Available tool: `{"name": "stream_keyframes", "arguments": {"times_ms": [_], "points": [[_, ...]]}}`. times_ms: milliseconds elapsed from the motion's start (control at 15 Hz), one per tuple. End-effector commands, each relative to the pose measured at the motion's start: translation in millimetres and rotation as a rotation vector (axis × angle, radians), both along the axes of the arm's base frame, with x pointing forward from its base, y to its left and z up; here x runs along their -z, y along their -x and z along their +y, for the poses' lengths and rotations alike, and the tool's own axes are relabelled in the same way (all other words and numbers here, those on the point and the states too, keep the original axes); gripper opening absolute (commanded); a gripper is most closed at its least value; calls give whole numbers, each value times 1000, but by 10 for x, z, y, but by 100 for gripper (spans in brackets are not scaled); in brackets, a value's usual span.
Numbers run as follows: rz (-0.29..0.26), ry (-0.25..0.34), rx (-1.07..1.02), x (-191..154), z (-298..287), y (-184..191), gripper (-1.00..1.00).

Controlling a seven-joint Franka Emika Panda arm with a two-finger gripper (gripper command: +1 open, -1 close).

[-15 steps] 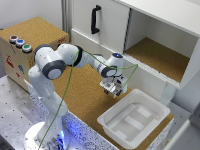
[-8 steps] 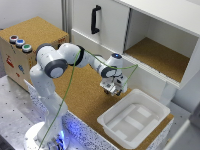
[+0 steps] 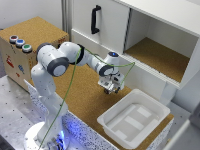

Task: Push the purple block to the left

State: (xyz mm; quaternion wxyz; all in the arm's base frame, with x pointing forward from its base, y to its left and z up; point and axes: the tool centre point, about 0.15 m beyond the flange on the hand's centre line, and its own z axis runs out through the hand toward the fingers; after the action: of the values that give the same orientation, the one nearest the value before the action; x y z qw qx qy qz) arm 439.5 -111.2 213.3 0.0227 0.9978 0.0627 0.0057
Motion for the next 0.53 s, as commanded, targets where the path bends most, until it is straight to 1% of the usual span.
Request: {"name": "stream_keyframes", "arguments": {"times_ms": [0, 133, 267, 467], "points": [[-37, 22, 5, 92, 331, 66, -100], [-25, 19, 0, 18, 399, 78, -100], [-44, 18, -21, -41, 472, 80, -100], [-44, -29, -44, -50, 537, -37, -100]]}}
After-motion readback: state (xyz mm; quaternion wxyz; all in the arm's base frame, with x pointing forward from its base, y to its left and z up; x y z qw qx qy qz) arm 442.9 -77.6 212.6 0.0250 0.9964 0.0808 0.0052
